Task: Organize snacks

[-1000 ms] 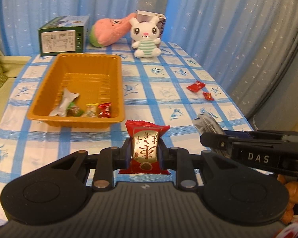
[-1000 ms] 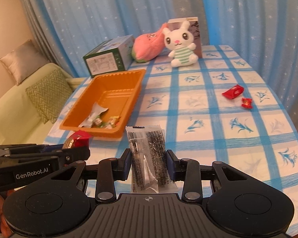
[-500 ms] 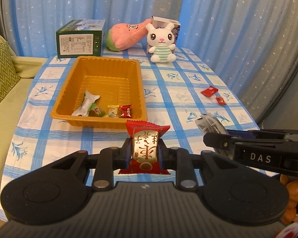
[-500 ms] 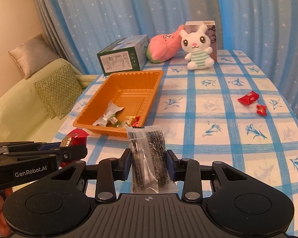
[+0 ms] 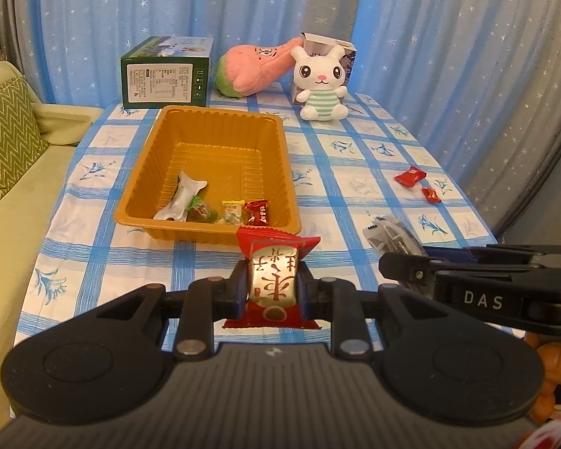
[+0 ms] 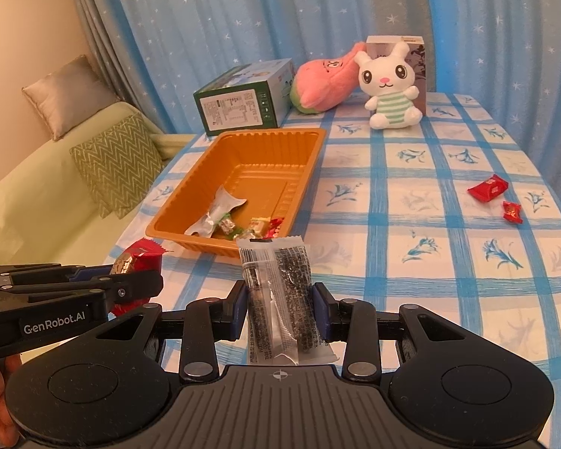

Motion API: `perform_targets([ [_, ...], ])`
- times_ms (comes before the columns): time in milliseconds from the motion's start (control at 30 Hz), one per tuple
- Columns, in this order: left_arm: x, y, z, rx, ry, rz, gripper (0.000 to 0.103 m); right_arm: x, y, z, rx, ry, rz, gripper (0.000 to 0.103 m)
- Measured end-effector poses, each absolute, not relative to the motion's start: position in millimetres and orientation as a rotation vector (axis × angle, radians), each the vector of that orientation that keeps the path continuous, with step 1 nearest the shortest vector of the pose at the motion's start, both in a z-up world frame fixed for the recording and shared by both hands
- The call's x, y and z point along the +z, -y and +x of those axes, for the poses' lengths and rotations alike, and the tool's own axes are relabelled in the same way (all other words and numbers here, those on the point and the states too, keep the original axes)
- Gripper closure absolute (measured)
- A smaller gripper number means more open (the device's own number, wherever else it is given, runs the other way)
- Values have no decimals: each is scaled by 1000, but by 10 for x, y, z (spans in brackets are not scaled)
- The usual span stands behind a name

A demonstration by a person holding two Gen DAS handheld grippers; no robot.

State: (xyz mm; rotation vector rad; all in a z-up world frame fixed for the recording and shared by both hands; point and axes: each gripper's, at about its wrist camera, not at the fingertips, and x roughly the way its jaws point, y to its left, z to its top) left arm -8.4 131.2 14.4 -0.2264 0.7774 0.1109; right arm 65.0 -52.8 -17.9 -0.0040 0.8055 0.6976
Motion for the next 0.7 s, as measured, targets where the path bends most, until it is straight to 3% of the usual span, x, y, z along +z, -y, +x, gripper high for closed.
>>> perform_targets([
  [700,-12,-1620,102,135,-800,-252,80,-305,123,940,732,-828,-27,66],
])
